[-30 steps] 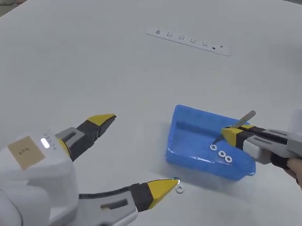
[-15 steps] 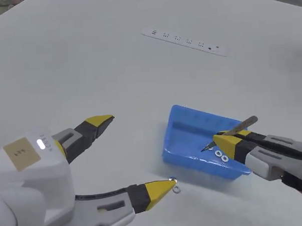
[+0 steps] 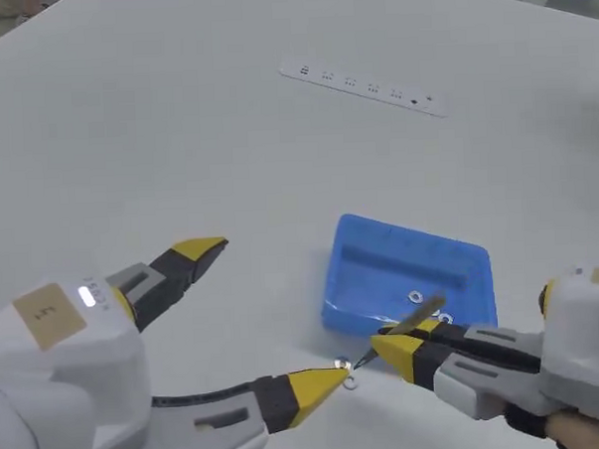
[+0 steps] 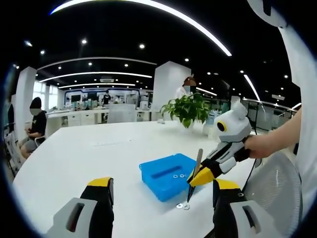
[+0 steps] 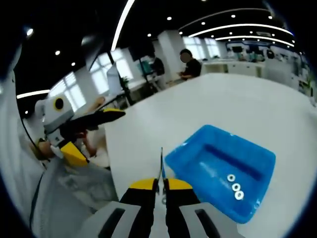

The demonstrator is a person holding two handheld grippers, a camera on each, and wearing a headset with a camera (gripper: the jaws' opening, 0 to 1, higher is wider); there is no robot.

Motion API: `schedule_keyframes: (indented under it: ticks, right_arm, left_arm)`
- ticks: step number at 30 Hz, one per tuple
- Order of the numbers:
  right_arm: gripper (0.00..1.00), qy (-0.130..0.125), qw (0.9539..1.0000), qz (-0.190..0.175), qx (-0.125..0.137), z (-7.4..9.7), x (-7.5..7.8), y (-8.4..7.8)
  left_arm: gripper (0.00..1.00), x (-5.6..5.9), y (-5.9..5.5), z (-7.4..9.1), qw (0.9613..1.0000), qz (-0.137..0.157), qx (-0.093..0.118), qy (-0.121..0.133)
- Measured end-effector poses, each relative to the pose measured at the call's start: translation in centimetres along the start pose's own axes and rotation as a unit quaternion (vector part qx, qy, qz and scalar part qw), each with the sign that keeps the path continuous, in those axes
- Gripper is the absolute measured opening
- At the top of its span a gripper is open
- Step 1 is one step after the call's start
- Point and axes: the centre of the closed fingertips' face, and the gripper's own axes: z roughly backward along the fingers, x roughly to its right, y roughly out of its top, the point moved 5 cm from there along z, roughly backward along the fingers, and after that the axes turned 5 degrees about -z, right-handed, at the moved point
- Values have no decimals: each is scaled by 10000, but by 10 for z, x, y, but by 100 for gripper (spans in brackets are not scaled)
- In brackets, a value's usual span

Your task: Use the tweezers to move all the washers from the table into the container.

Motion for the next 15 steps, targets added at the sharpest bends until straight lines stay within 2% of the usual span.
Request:
schedule_keyframes:
  ticks: [10, 15]
  right_arm:
    - [4, -30, 9998, -11, -205, -11, 5, -12]
    - [4, -96, 9983, 403, -402, -11, 0, -16]
  left_arm:
    - [83, 1, 0, 0, 10000, -23, -31, -11]
    - [83, 1, 0, 0, 10000, -29, -37, -8]
